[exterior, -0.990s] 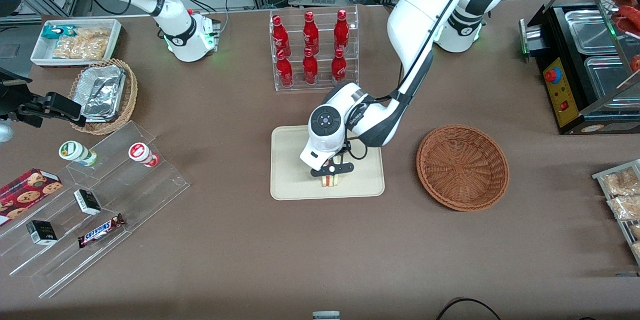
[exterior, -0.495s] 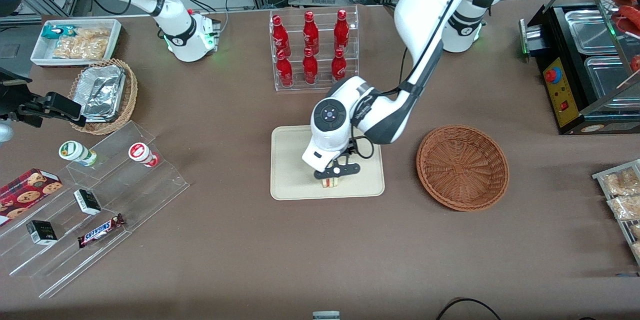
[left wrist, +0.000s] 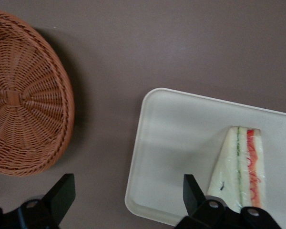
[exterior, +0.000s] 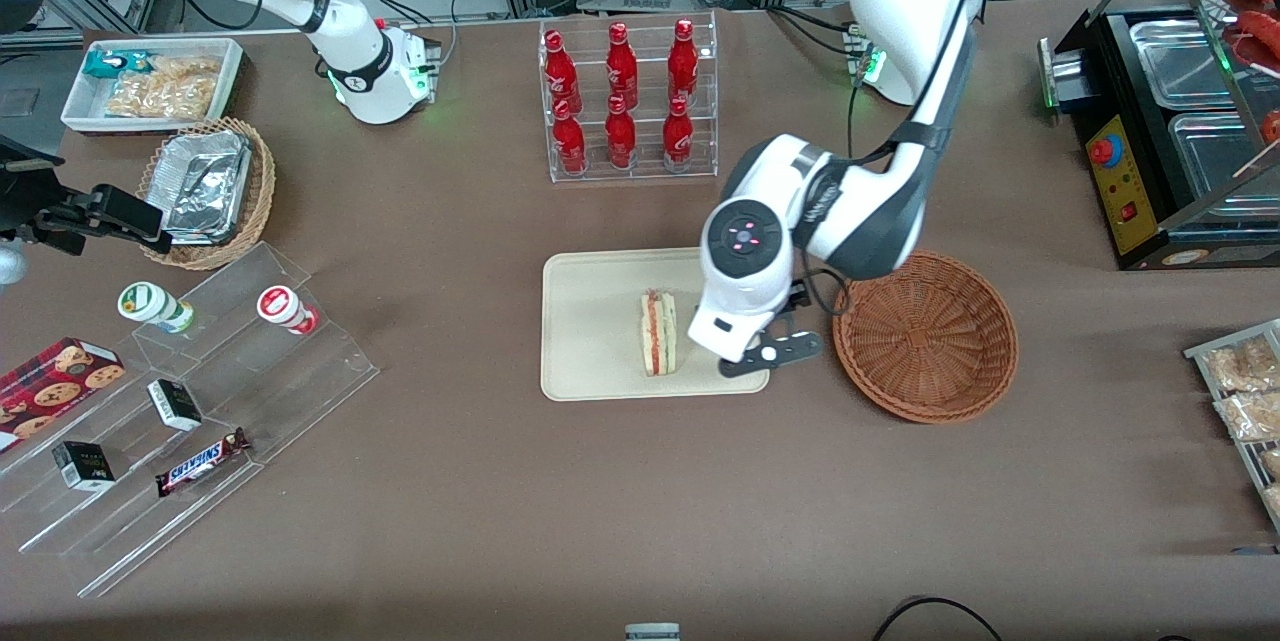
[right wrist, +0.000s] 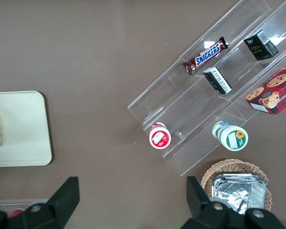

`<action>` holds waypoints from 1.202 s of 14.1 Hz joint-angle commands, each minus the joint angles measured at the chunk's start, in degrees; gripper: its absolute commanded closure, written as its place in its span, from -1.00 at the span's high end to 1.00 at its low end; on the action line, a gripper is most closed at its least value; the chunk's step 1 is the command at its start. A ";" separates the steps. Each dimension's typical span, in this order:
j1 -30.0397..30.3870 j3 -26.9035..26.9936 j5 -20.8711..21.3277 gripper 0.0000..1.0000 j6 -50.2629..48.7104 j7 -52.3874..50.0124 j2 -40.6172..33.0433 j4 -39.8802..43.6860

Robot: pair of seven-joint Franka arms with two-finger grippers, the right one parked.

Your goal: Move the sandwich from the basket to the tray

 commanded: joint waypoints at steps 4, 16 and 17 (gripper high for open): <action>-0.43 9.90 -5.96 1.00 0.17 15.83 -9.64 -11.72; 25.11 -1.75 -3.86 1.00 -13.89 41.51 -28.01 -14.02; 28.97 -4.74 -2.20 1.00 -13.98 42.30 -29.24 -14.11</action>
